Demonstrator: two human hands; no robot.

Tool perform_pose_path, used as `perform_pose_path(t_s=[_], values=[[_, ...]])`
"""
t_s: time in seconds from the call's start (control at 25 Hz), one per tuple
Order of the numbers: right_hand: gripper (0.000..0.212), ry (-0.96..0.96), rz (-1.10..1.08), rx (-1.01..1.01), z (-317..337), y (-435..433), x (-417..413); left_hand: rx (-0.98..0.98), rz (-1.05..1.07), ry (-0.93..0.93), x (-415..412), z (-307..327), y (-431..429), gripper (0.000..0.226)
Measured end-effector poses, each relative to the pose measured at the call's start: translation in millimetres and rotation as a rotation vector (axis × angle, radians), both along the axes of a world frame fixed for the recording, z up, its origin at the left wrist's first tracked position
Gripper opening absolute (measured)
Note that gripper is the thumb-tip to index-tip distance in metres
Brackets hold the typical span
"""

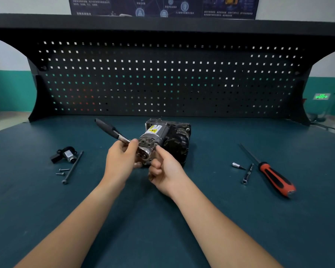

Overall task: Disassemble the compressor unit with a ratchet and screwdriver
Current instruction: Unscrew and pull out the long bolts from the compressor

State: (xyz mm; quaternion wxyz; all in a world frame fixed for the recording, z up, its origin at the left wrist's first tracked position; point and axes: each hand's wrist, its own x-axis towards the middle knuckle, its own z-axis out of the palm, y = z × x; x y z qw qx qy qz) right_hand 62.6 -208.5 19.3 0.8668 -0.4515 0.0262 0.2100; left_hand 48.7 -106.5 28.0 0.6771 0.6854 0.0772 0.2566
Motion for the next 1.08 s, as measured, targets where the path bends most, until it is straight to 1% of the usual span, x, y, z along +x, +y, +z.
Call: perform_pose_path(t_s=[0.08, 0.16, 0.28, 0.36, 0.44, 0.52, 0.6, 0.72, 0.8, 0.92, 1.08], values=[[0.029, 0.013, -0.039, -0.021, 2, 0, 4, 0.17, 0.097, -0.028, -1, 3, 3, 0.02], [0.029, 0.009, -0.089, -0.031, 7, 2, 7, 0.297, 0.174, -0.071, -3, 6, 5, 0.022], [0.028, 0.019, -0.14, -0.024, 14, 8, 9, 0.377, 0.208, -0.104, -7, 8, 6, 0.023], [0.028, 0.047, -0.136, -0.002, 16, 10, 8, 0.384, 0.257, -0.119, -7, 11, 10, 0.027], [0.027, 0.061, -0.107, -0.046, 18, 12, 2, 0.3, 0.311, -0.159, -7, 19, 20, 0.029], [0.025, 0.064, -0.066, -0.098, 18, 16, -8, 0.12, 0.327, -0.196, -6, 29, 32, 0.026], [0.025, 0.082, -0.039, -0.11, 19, 21, -22, -0.079, 0.331, -0.189, -7, 36, 46, 0.021], [0.025, 0.088, 0.008, -0.08, 17, 28, -47, -0.355, 0.288, -0.147, -8, 42, 69, 0.015], [0.025, 0.081, 0.027, -0.051, 17, 29, -61, -0.497, 0.222, -0.149, -11, 42, 86, 0.018], [0.024, 0.087, 0.054, 0.011, 19, 28, -76, -0.607, 0.097, -0.125, -17, 38, 117, 0.022], [0.023, 0.106, 0.051, 0.06, 25, 26, -87, -0.647, 0.056, -0.098, -31, 24, 166, 0.031]])
